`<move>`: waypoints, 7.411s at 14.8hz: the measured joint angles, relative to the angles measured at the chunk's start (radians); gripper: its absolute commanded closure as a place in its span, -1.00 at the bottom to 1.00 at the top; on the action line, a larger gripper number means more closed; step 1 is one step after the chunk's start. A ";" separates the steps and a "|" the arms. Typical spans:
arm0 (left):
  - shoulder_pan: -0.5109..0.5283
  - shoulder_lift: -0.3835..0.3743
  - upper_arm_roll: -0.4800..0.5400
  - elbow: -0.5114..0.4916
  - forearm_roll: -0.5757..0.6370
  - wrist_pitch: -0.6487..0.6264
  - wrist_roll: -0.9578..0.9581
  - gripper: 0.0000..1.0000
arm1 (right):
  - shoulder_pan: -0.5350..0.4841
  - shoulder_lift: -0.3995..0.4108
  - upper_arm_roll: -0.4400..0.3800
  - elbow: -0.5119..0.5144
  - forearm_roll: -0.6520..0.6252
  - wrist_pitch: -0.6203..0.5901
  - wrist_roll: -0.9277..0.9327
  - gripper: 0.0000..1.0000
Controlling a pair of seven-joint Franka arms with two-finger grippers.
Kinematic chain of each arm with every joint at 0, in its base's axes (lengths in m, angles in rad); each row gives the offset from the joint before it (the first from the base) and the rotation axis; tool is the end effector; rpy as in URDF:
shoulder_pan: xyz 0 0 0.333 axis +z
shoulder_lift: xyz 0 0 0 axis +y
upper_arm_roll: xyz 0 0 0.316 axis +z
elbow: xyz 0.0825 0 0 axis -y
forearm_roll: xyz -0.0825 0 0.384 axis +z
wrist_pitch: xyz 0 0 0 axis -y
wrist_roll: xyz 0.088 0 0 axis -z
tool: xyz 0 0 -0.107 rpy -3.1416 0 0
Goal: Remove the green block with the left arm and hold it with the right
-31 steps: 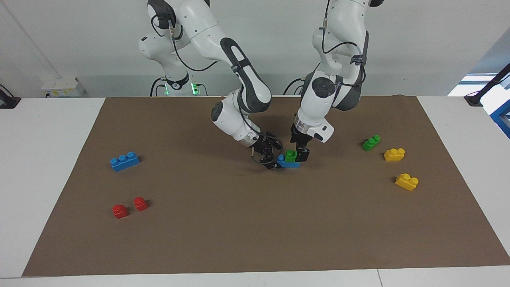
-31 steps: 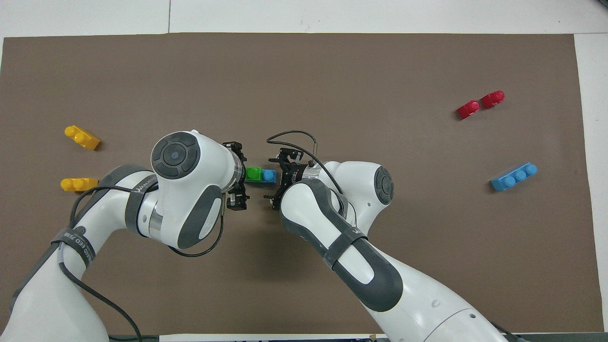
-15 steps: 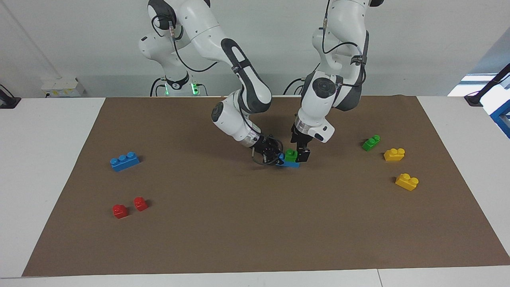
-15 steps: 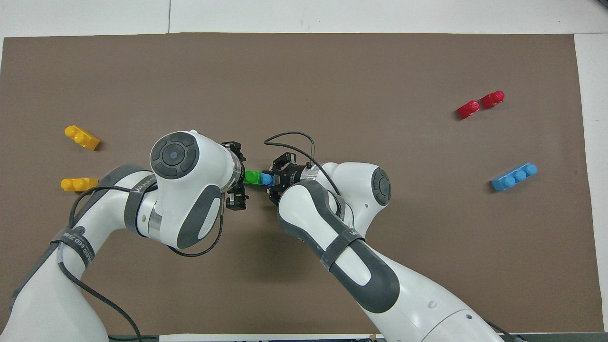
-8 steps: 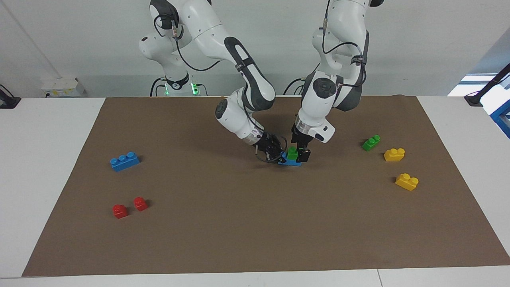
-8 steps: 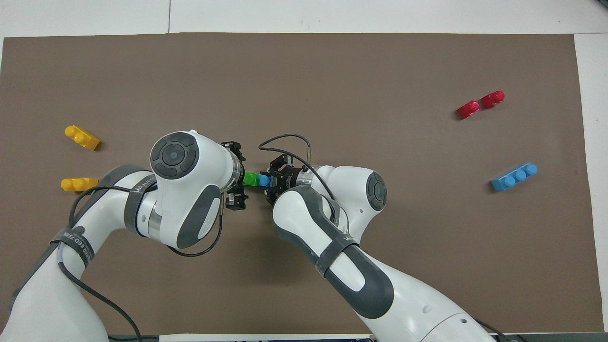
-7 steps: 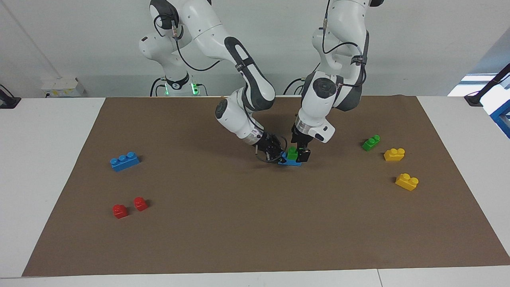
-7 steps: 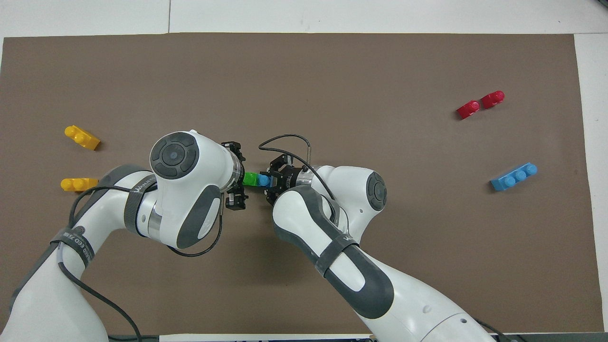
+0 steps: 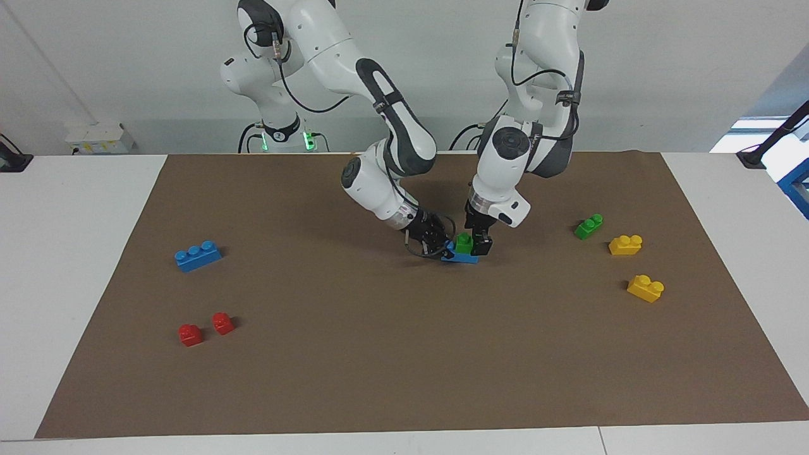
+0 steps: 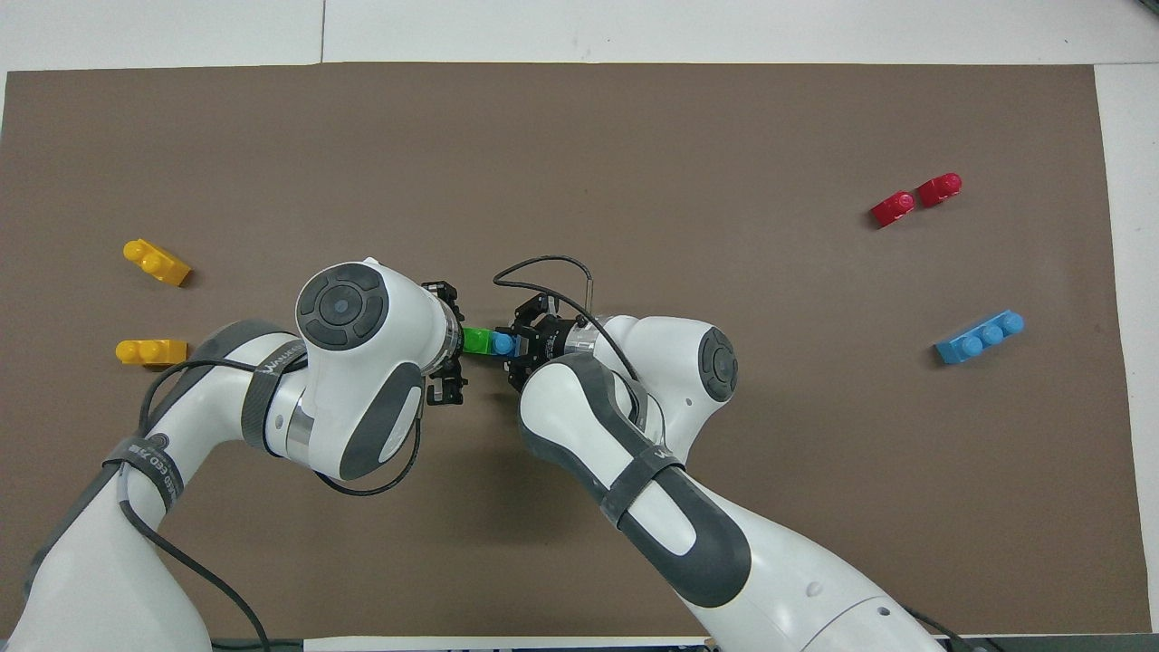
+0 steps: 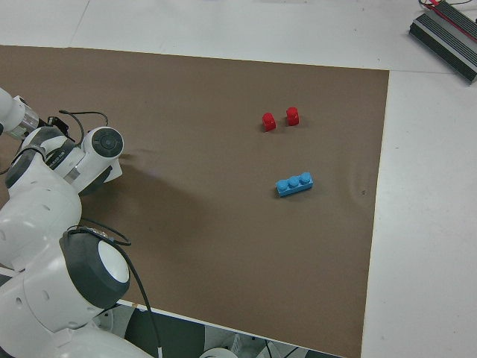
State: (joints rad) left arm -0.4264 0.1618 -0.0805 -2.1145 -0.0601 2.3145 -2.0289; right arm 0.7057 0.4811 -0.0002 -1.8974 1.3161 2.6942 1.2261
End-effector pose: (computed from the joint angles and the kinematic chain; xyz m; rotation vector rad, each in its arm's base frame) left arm 0.4983 -0.2772 0.3422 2.1911 2.1744 -0.0677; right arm 0.5105 0.3928 0.2630 -1.6605 1.8237 0.5718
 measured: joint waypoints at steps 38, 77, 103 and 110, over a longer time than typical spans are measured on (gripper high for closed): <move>0.486 0.116 0.028 0.110 0.010 0.015 1.042 1.00 | -0.527 -0.087 -0.028 0.169 -0.468 -0.749 -0.036 1.00; 0.483 -0.184 -0.002 0.422 0.082 -0.583 1.959 -1.00 | -1.015 0.111 -0.023 0.280 -0.693 -1.007 -0.702 1.00; 0.444 -0.194 0.033 0.470 0.034 -0.689 1.997 -1.00 | -0.833 -0.189 -0.006 0.310 -0.968 -1.023 -0.588 -1.00; 0.443 -0.193 0.033 0.470 0.034 -0.677 1.999 -1.00 | -0.751 -0.331 0.007 0.365 -1.103 -1.090 -0.764 -1.00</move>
State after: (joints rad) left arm 0.0170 -0.0313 -0.0472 -1.6441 -0.0264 1.6375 -0.0296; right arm -0.0451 0.1498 0.0065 -1.5327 0.2134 1.6042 0.4624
